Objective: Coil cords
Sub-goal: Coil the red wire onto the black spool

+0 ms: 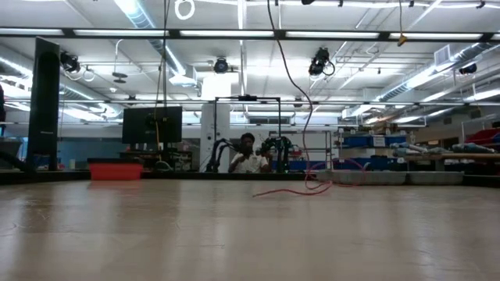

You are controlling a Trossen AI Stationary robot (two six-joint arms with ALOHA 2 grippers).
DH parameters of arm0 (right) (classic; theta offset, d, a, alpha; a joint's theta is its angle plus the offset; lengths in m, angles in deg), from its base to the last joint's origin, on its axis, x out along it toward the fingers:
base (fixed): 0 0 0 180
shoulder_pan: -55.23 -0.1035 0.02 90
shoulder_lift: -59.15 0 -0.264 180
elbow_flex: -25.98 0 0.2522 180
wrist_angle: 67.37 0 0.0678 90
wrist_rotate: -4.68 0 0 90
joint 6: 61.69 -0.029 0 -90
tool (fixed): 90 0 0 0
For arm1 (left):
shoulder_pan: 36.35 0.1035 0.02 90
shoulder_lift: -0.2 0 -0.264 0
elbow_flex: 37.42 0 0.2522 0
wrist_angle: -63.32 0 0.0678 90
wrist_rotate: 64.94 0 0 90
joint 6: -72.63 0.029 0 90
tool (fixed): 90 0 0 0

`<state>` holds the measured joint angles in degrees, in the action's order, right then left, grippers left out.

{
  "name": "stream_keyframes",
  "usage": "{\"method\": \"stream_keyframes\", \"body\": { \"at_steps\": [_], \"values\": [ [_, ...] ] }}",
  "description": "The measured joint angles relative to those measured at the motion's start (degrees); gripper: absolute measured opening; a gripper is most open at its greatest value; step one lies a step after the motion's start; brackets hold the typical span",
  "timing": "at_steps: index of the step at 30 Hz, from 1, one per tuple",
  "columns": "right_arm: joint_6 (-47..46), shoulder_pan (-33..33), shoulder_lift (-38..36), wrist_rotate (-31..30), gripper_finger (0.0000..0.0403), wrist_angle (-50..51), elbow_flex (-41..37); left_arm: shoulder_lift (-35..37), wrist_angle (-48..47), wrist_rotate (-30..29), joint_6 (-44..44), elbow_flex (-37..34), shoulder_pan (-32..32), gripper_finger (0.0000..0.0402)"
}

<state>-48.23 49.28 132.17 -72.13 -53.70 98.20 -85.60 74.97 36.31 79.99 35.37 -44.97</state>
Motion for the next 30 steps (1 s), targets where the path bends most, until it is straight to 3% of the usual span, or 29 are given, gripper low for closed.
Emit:
{"method": "stream_keyframes", "body": {
  "at_steps": [15,21,30],
  "values": [
    [-8.11,-2.33,-0.16,-0.4,0.0033,6.29,-0.02,1.21,3.84,-6.32,4.79,0.02,-0.55,0.0009],
    [-6.87,-5.02,-0.57,-6.97,0.0036,6.25,-1.1,1.18,3.97,-7.01,5.41,0.07,-1.12,0.0009],
    [-10.07,-5.29,-1.08,-9.37,0.0026,-10.36,-12.39,1.18,4.58,-10.58,7.21,0.07,-2.73,0.0009]
  ]
}}
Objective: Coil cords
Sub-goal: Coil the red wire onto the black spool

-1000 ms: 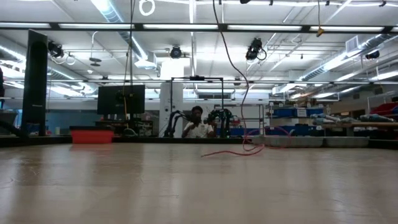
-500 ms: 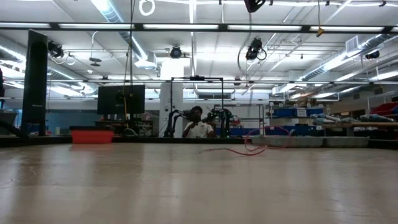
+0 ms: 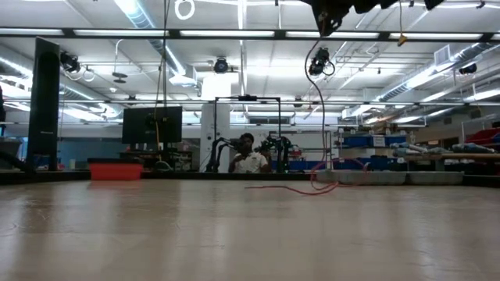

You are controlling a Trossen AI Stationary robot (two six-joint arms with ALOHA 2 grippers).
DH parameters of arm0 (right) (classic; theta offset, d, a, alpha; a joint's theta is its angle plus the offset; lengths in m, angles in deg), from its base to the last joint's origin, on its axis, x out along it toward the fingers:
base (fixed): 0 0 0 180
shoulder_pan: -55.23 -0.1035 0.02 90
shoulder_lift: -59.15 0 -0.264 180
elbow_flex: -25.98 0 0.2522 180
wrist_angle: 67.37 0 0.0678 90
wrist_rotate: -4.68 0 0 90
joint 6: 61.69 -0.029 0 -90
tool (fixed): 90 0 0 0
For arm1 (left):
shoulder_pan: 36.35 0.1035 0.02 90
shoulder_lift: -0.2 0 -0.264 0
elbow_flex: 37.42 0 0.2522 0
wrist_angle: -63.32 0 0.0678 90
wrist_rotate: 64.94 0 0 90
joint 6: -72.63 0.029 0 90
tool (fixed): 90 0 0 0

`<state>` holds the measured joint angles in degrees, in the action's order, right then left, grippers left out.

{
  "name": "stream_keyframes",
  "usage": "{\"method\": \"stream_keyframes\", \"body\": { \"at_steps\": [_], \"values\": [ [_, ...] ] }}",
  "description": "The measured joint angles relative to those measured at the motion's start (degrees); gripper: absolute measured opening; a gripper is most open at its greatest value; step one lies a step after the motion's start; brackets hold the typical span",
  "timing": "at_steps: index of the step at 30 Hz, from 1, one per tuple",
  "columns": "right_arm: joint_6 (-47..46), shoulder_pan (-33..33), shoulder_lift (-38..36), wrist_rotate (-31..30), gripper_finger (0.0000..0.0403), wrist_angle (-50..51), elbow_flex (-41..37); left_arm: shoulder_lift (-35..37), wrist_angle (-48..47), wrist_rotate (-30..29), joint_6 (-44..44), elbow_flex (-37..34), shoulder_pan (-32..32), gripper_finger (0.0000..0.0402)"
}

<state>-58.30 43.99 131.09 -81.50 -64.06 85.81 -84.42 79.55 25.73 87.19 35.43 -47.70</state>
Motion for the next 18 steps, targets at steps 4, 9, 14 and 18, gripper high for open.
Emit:
{"method": "stream_keyframes", "body": {
  "at_steps": [4,9,14,18],
  "values": [
    [-0.42,0.0,0.0,-1.58,0.0024,-6.98,-4.76,0.0,0.63,-0.01,-0.02,0.0,0.0,0.0009],
    [-1.85,0.02,0.0,-2.52,0.0024,-10.4,-8.43,-0.03,0.5,-0.03,-0.13,0.0,0.0,0.0009],
    [-3.44,0.02,0.0,-2.52,0.0022,-10.52,-10.35,-0.04,0.31,-0.01,-1.53,0.0,0.0,0.0009],
    [-4.77,0.02,0.0,-2.51,0.0024,-10.45,-11.17,-0.04,-0.18,-0.01,-2.7,-0.02,0.0,0.0009]
  ]
}}
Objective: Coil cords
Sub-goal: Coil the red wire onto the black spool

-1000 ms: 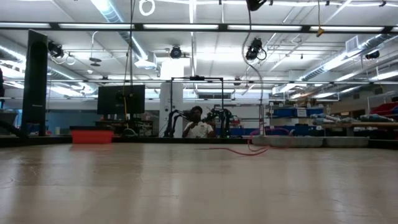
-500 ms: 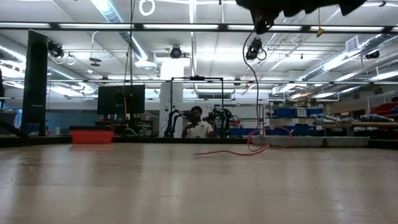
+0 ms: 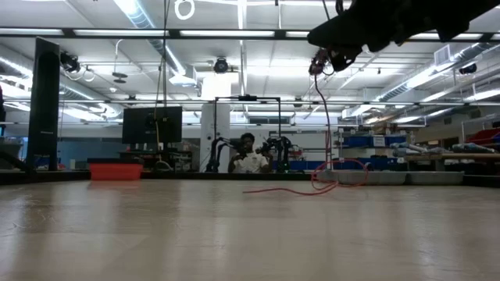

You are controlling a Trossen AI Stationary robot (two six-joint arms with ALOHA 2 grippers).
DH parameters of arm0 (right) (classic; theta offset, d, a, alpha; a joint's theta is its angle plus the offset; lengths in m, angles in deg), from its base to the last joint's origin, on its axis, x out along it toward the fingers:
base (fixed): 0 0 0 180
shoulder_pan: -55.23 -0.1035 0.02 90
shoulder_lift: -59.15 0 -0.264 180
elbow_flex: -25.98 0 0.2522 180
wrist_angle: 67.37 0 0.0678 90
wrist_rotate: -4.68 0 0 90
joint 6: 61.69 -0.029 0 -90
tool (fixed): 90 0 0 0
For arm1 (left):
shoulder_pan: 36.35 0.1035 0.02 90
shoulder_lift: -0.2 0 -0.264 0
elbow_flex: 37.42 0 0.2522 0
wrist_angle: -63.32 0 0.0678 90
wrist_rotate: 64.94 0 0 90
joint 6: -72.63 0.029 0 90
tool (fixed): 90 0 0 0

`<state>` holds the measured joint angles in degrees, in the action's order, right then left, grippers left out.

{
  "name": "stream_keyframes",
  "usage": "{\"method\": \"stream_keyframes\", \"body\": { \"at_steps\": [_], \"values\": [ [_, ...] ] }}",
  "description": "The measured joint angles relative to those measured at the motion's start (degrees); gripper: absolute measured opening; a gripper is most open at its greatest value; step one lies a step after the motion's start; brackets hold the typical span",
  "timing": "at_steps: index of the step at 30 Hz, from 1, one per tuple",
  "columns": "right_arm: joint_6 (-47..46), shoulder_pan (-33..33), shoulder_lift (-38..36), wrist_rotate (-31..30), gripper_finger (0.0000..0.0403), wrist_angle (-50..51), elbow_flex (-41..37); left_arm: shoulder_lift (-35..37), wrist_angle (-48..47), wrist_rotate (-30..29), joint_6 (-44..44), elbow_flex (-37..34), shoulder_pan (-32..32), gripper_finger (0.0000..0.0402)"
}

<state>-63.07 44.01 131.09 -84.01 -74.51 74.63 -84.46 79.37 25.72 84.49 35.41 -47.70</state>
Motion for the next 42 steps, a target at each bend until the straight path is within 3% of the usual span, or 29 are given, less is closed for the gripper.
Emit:
{"method": "stream_keyframes", "body": {
  "at_steps": [23,31,37,42],
  "values": [
    [0.76,0.14,-1.25,0.47,0.0082,3.4,-0.5,0.0,-1.46,0.47,-1.57,0.0,0.0,0.0009],
    [2.11,0.52,-4.2,-0.03,0.0066,5.93,-0.5,0.0,-0.89,0.52,-1.6,0.0,0.0,0.0009],
    [3.27,0.52,-4.22,-0.21,0.0011,6.23,-0.48,0.0,-0.89,0.55,-1.62,-0.02,0.0,0.0009],
    [3.16,0.52,-4.22,-1.19,0.0004,7.23,-0.48,0.0,-1.01,0.55,-1.65,-0.02,0.0,0.0009]
  ]
}}
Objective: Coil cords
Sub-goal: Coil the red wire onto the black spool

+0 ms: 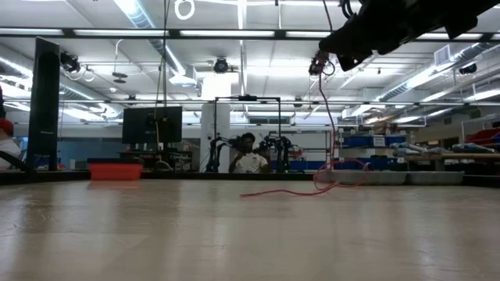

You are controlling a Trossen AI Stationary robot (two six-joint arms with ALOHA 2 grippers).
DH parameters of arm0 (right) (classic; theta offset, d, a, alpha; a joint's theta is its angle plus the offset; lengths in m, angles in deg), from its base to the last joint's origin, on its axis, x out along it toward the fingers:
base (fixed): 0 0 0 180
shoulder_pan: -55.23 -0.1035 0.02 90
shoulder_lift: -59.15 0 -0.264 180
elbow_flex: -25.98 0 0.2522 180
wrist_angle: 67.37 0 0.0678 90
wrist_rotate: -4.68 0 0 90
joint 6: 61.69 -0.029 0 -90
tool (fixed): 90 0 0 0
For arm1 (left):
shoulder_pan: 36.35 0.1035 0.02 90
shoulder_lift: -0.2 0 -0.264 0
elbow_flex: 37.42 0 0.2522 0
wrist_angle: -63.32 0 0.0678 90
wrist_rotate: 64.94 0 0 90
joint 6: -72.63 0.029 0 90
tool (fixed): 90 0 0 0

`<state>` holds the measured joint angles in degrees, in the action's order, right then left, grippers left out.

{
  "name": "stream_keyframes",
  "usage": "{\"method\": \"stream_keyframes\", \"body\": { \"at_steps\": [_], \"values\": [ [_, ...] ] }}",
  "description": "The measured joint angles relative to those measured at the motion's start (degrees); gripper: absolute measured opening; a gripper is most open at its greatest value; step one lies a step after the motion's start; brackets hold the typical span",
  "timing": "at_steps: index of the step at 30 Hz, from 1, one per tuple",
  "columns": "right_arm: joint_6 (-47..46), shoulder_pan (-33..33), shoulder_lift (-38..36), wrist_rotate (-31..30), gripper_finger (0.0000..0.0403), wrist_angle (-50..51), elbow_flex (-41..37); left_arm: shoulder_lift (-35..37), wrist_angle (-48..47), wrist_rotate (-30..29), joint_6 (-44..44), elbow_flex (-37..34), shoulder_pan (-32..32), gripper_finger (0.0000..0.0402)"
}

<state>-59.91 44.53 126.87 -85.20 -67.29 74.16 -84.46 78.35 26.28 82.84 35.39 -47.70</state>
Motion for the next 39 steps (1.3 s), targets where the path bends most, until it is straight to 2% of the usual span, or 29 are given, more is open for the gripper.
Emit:
{"method": "stream_keyframes", "body": {
  "at_steps": [11,20,26,35,39],
  "values": [
    [-3.72,-6.75,-0.33,-0.63,0.0001,2.72,0.04,-0.02,-1.36,-1.86,0.0,0.0,0.02,0.0009],
    [-6.07,-13.25,-5.42,-8.78,0.0001,8.71,0.07,-0.02,-11.49,-9.48,-1.11,0.0,0.11,0.0009],
    [-3.3,-13.18,-10.52,-11.23,0.0,10.33,0.27,-0.02,-17.09,-12.01,-7.15,0.0,0.11,0.0009],
    [2.41,-9.95,-10.27,-7.93,0.0,27.57,13.34,-0.04,-20.53,-12.83,-14.22,-0.02,0.11,0.0009],
    [7.18,-8.21,-8.11,-7.98,0.0,32.21,18.84,-1.22,-20.3,-9.74,-16.95,-0.01,0.13,0.0009]
  ]
}}
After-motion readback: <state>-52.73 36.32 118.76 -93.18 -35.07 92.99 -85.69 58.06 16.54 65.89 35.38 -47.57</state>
